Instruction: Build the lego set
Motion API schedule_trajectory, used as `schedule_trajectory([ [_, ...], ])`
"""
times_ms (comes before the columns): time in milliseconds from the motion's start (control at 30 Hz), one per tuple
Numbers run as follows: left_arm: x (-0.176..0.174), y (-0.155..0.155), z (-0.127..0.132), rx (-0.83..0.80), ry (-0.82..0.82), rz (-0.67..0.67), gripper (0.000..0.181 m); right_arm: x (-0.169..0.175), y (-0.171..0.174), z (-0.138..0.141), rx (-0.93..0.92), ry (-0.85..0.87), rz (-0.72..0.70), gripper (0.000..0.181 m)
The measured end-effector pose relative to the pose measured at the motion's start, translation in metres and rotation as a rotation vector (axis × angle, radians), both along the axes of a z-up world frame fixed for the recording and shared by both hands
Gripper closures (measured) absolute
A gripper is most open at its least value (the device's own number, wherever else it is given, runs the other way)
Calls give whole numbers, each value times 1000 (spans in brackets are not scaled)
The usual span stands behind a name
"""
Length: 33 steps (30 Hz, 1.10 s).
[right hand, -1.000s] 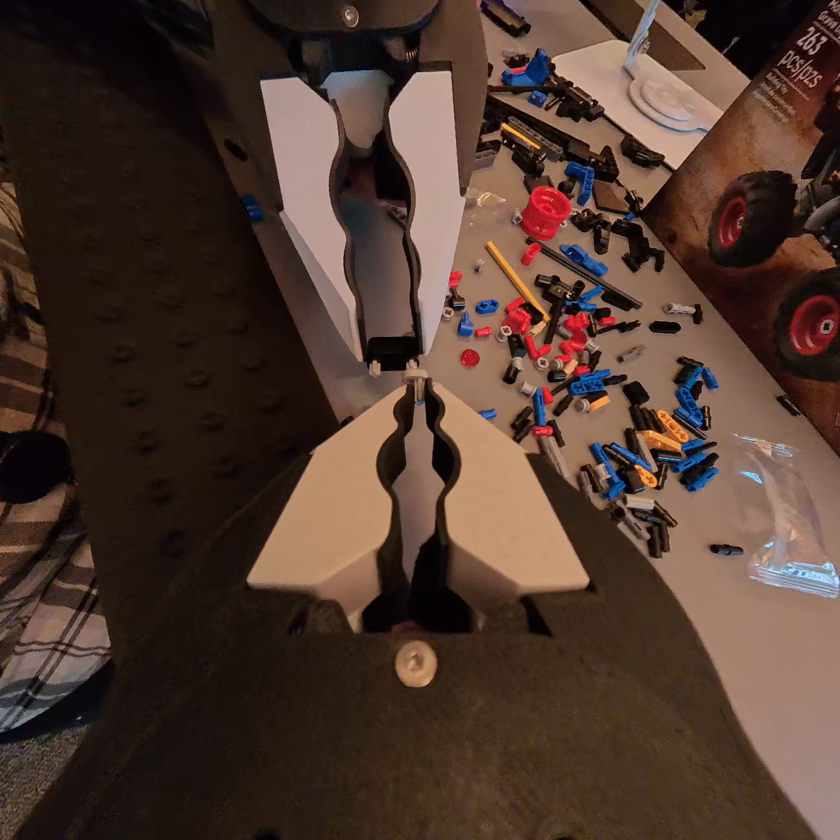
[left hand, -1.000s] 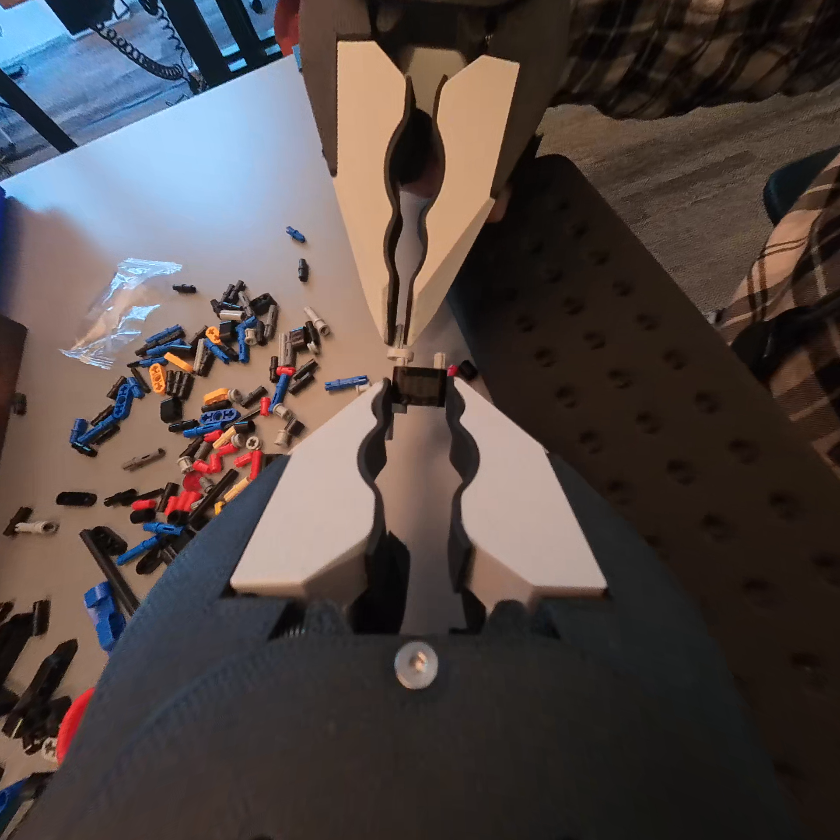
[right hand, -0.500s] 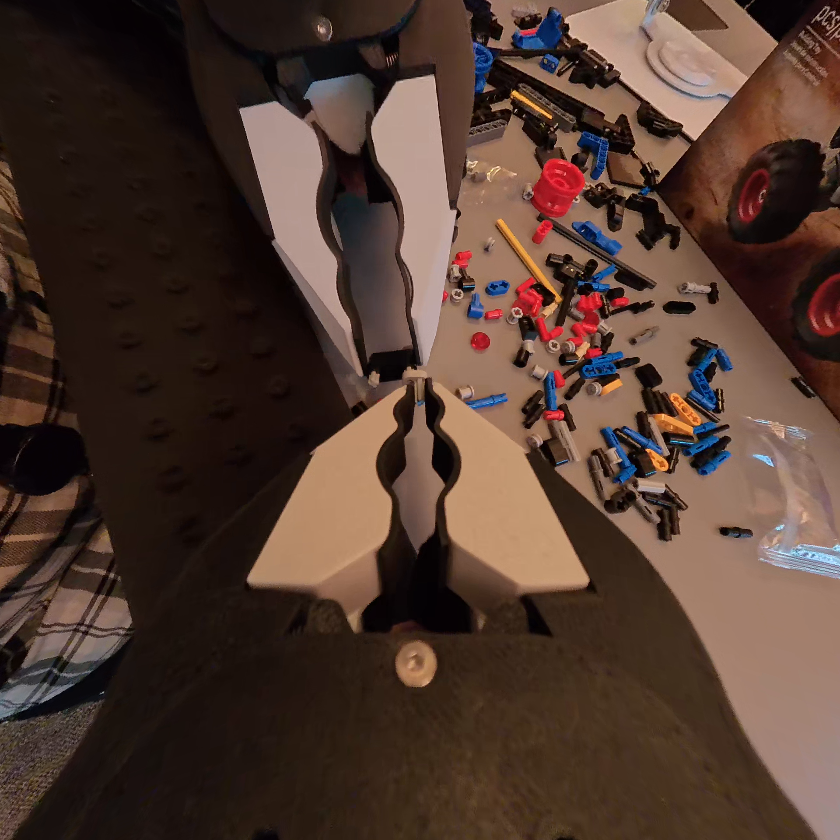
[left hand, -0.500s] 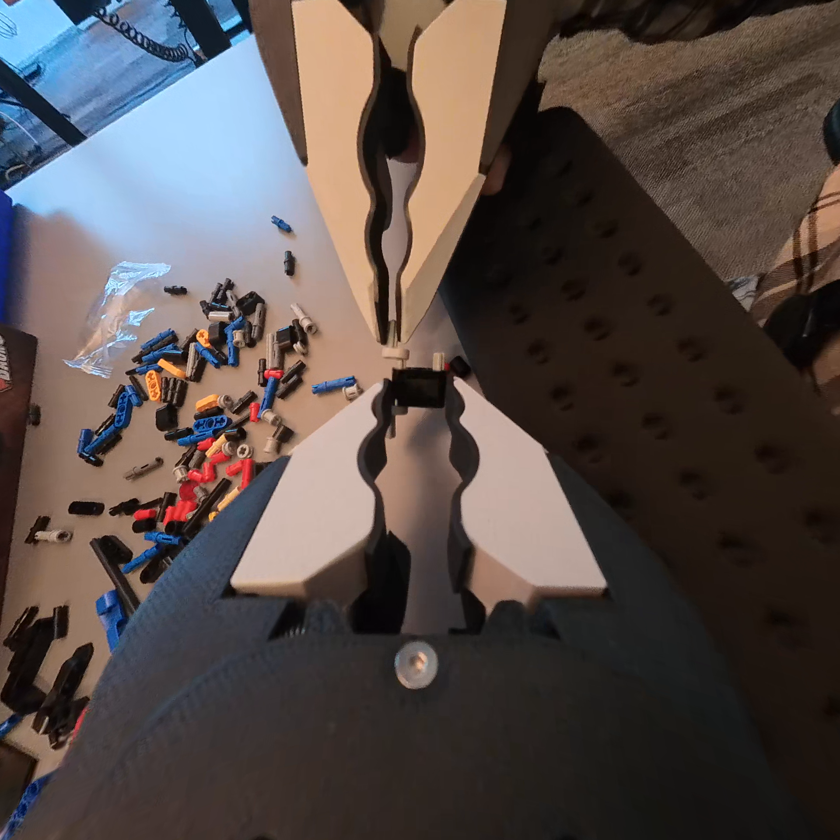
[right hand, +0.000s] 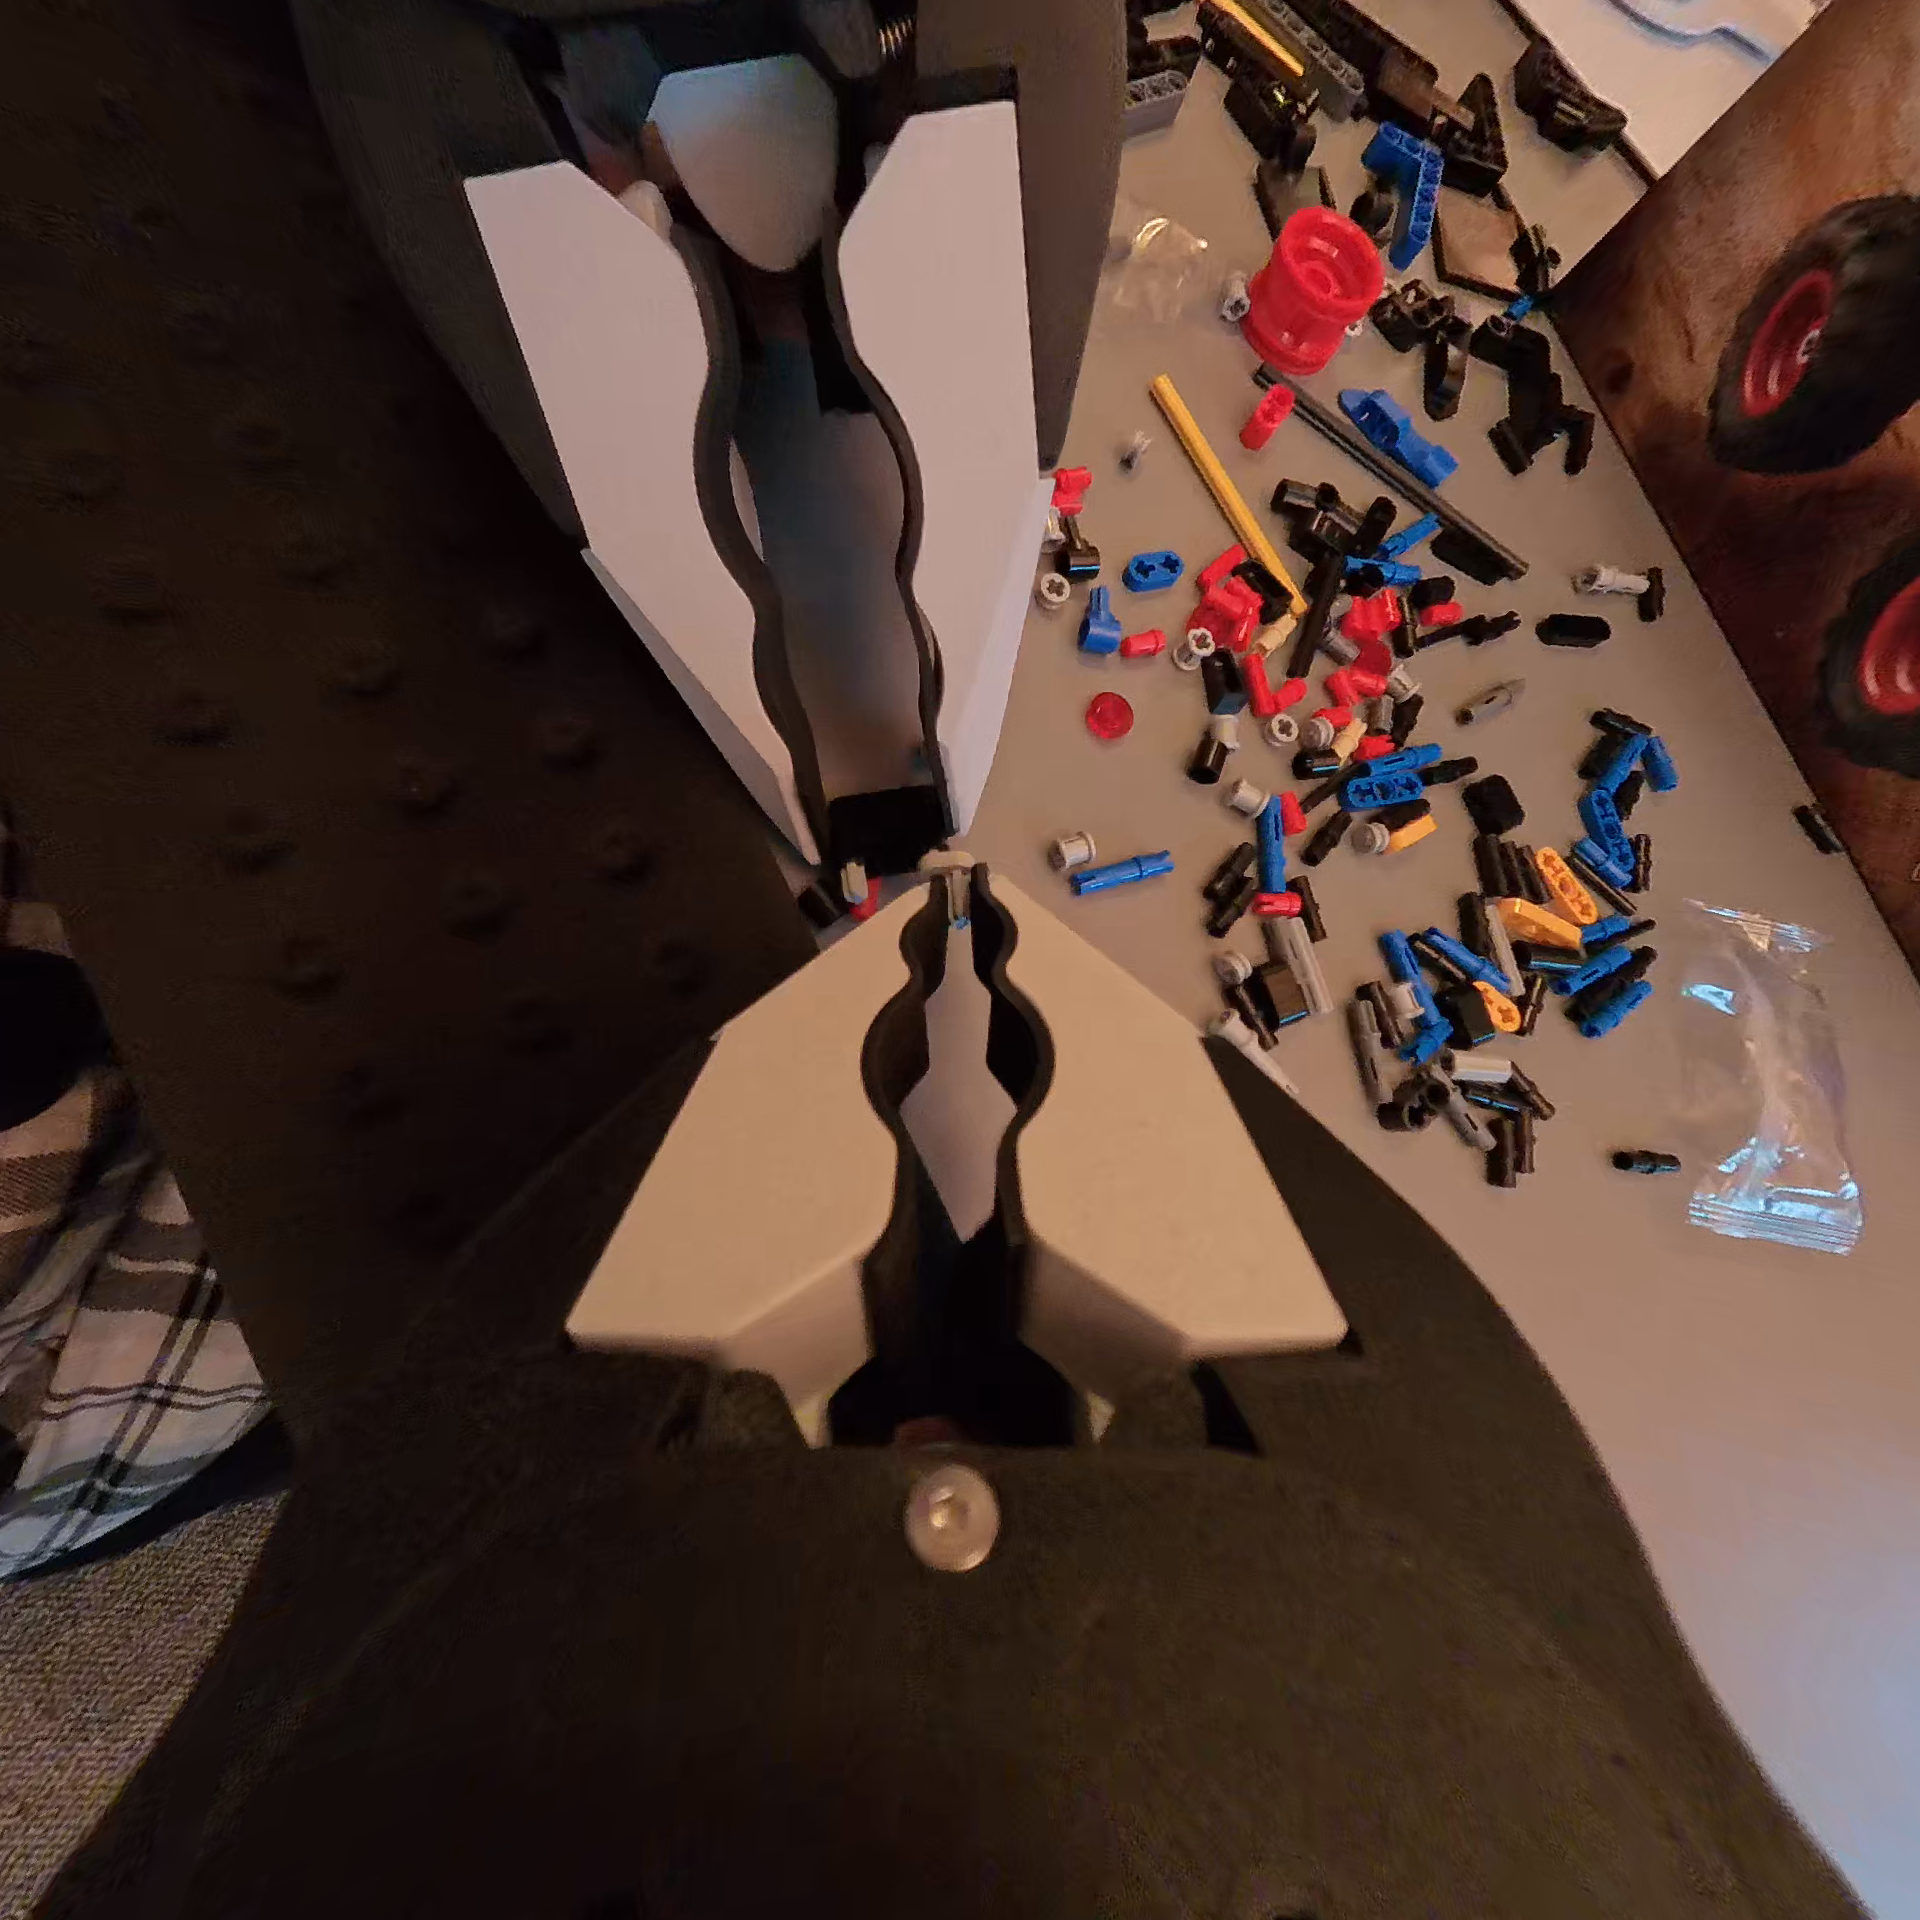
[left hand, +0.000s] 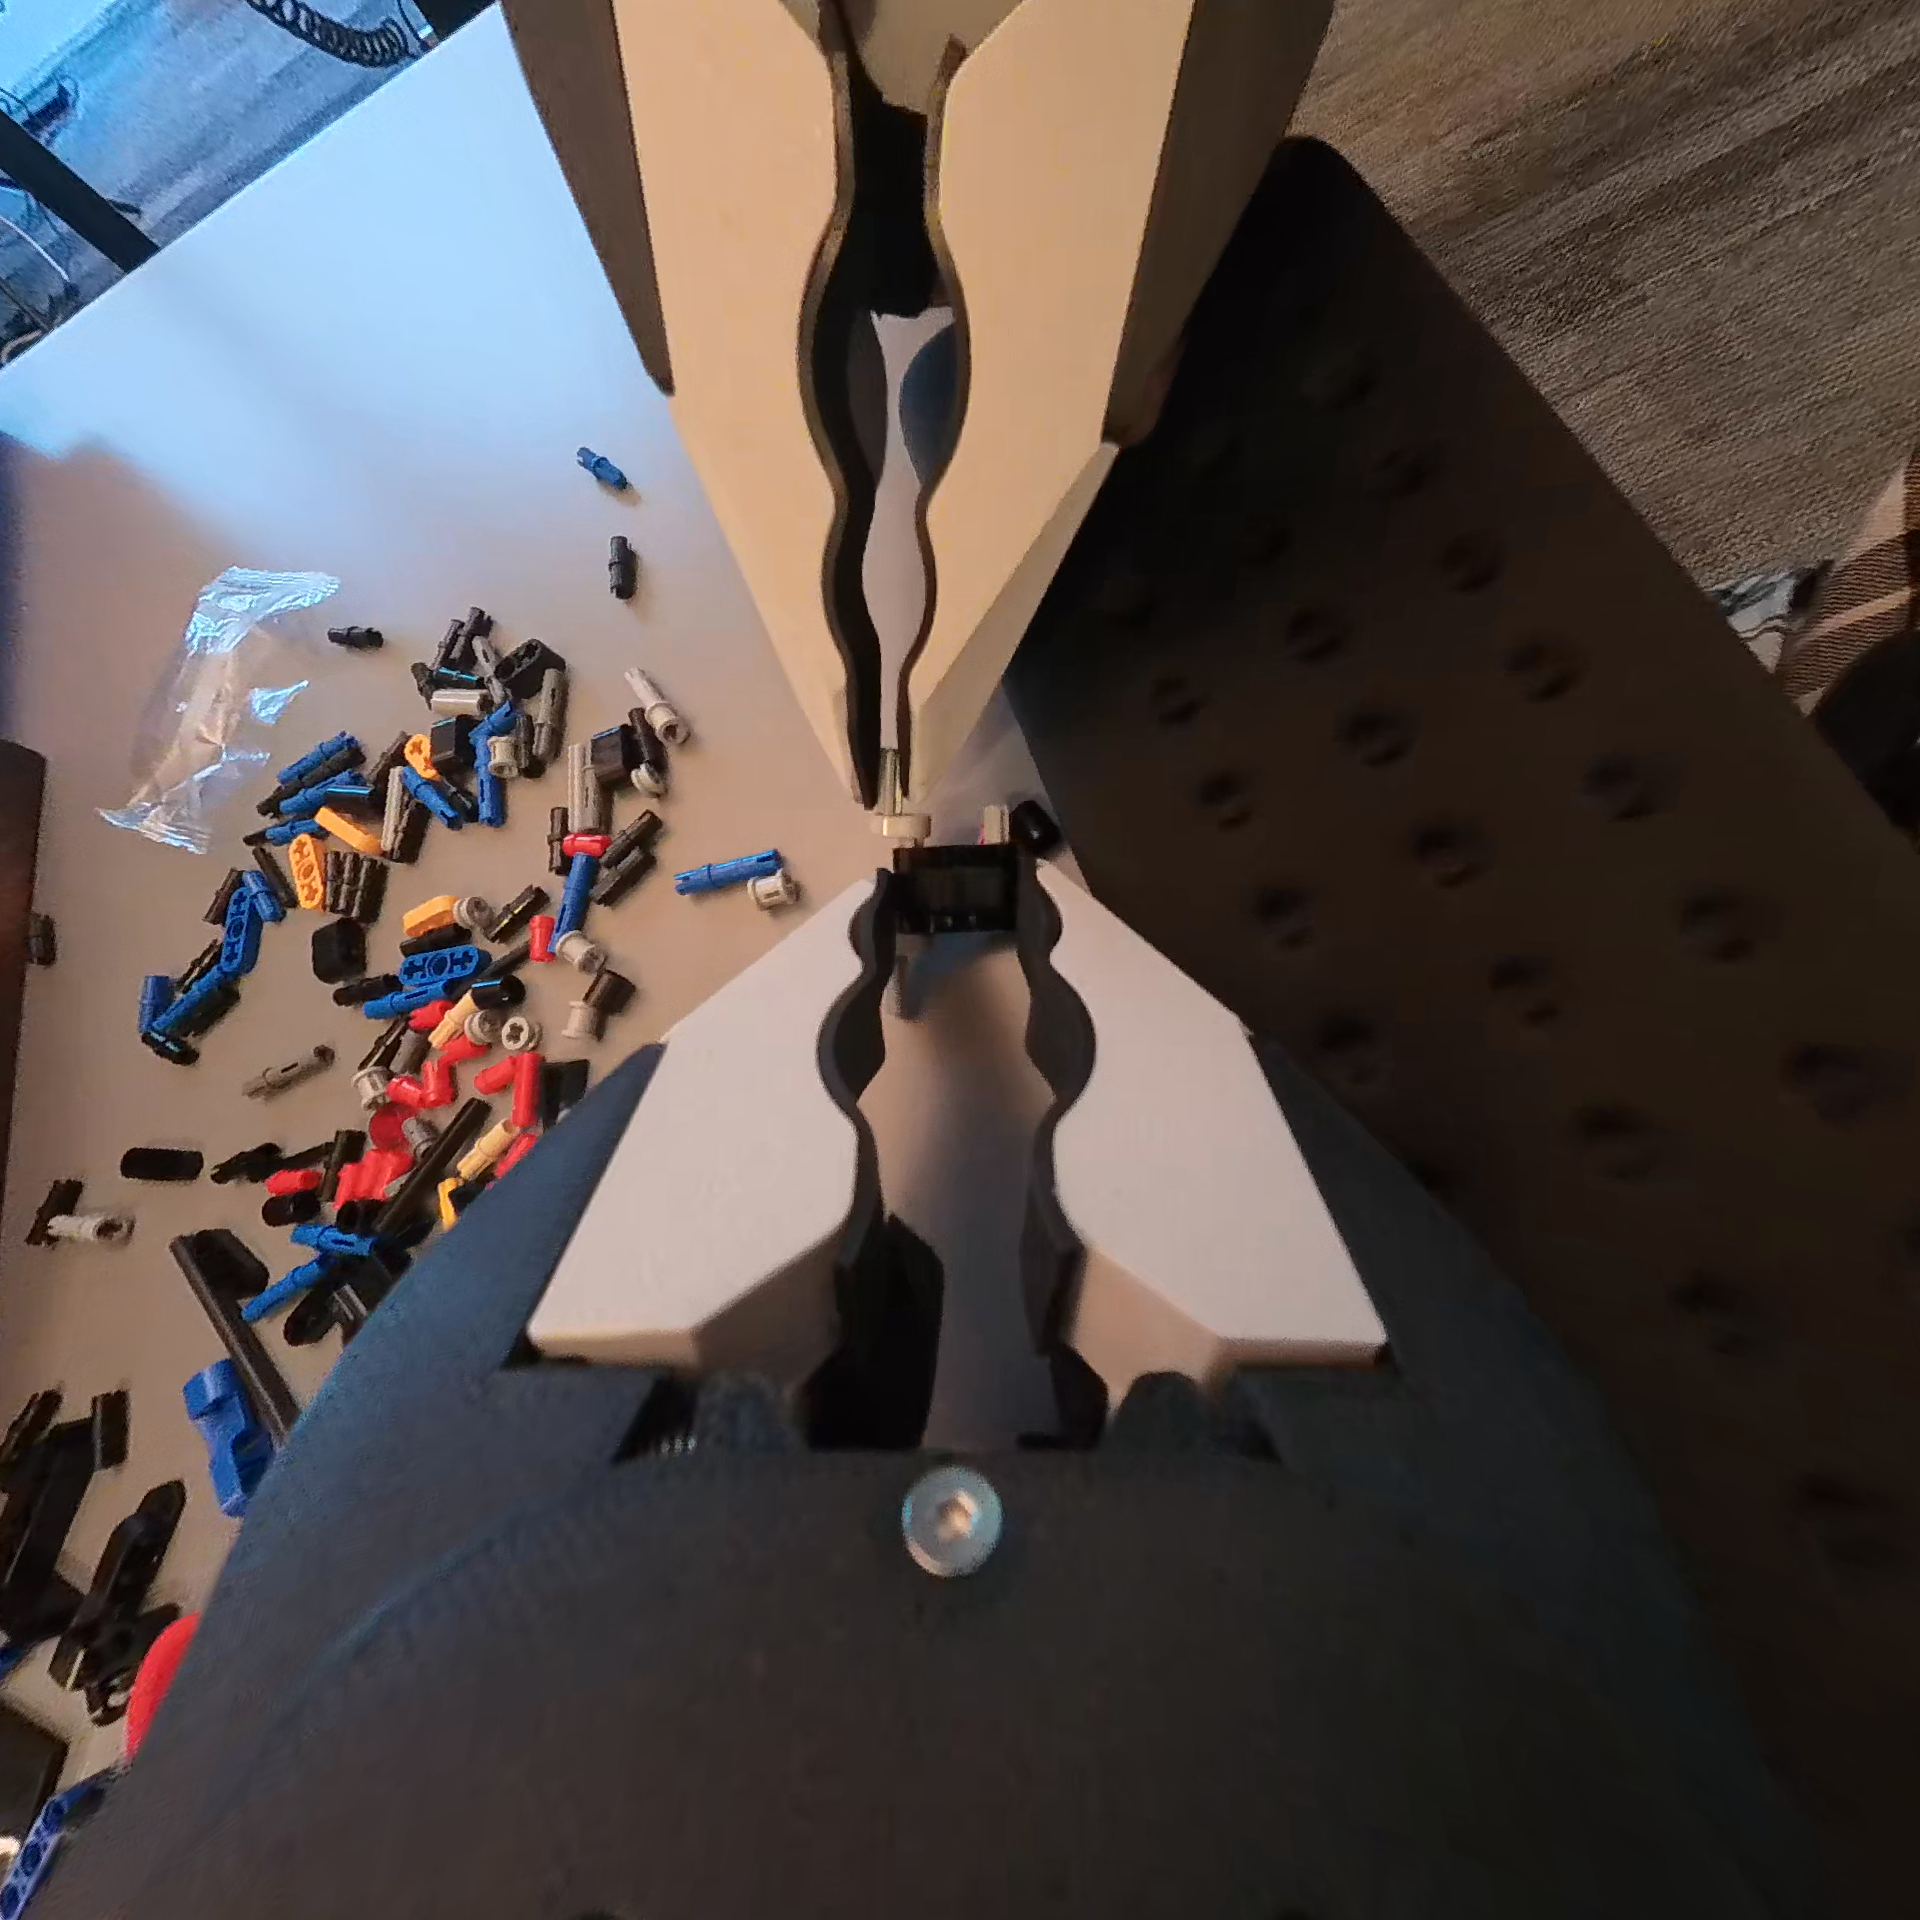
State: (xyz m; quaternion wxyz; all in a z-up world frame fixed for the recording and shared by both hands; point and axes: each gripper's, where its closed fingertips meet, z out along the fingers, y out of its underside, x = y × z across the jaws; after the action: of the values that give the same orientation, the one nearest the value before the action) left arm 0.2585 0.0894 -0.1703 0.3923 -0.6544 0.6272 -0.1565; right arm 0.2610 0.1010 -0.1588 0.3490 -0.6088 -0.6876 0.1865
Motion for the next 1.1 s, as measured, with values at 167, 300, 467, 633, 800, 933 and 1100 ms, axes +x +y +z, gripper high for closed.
schedule_trajectory([
  [167, 0, -2, 0, -8, -22, -2, 160, -1, -2, 1, -60, 57, 42, 179],
  [300, 0, -3, 1, 5, -29, -7, 160, -3, -4, 3, -90, 99, 96, 179],
  [467, 0, -3, 2, 27, -31, -10, 160, -4, -5, 5, -99, 139, 128, 178],
  [633, 0, -4, 0, 22, -23, -14, 160, -3, -3, -1, -110, 82, 119, 179],
  [800, 1, -4, 0, 26, -19, -13, 160, -3, -2, -5, -105, 35, 107, 178],
  [933, 1, -4, -1, 24, -17, -15, 160, -3, -2, -8, -107, -17, 107, 178],
  [1100, 1, -5, -1, 21, -13, -16, 161, -5, -1, -11, -115, -28, 117, 179],
])
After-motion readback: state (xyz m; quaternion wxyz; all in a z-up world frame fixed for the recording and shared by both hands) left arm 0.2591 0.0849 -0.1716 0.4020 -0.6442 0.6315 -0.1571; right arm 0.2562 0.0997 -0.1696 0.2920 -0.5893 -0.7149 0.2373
